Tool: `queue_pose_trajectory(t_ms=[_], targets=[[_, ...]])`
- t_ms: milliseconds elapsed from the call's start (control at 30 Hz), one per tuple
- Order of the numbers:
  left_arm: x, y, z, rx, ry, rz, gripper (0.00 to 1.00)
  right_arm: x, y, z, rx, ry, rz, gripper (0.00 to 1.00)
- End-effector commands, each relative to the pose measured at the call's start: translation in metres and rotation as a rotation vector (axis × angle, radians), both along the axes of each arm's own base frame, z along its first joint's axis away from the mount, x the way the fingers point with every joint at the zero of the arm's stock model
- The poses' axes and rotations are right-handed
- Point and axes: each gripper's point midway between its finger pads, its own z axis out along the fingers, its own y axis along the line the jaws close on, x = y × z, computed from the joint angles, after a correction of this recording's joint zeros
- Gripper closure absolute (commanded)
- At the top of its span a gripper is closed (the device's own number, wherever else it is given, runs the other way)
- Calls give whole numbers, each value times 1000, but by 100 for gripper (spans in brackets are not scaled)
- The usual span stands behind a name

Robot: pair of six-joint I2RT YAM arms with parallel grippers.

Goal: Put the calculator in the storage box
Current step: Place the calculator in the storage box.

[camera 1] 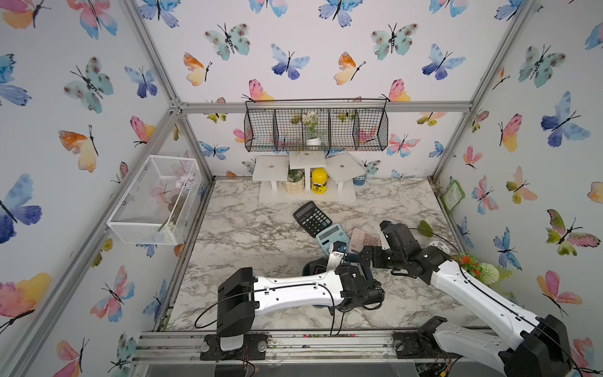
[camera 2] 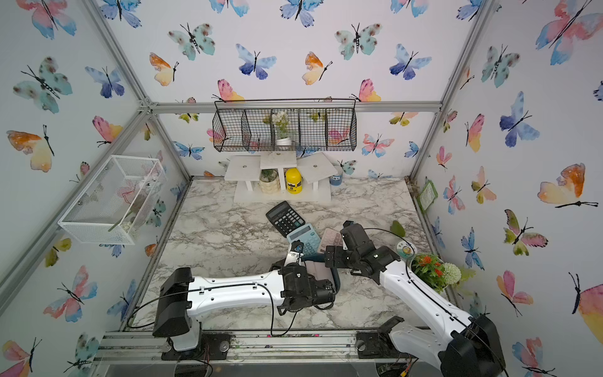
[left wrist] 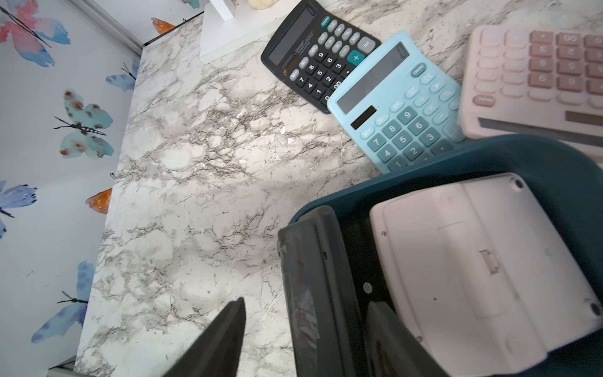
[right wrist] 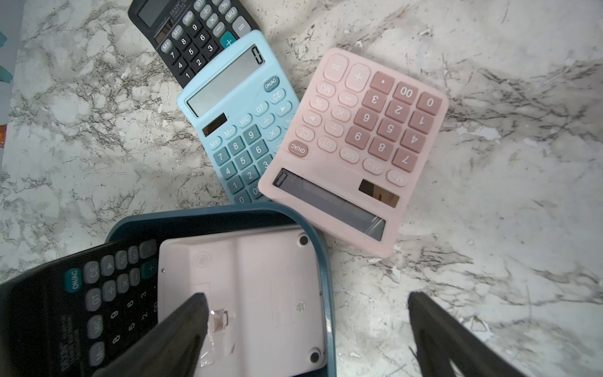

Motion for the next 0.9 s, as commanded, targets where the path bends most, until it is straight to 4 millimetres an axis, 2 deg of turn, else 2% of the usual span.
queue_pose_trajectory(t_ms=[0,200,400,600,700,800,867], targets=[[-3,-18,-4,-55,39,-53,32,-2,1,-5,-1,14,22,1],[-2,-33,-2,-136,60,-102,24,-3,-1,-8,-7,19,24,1],[4,-44,-6,-273,113,-158,20,-9,-2,-16,3,42,26,1],[13,-20,-11,-355,146,-147,12,-24,5,-29,50,87,70,1],[14,-5,-22,-423,184,-141,9,-30,10,-28,90,95,96,1],[15,11,-32,-490,209,-126,1,-34,12,-31,112,108,103,1],[17,21,-37,-533,216,-117,1,-39,14,-34,127,129,115,1]])
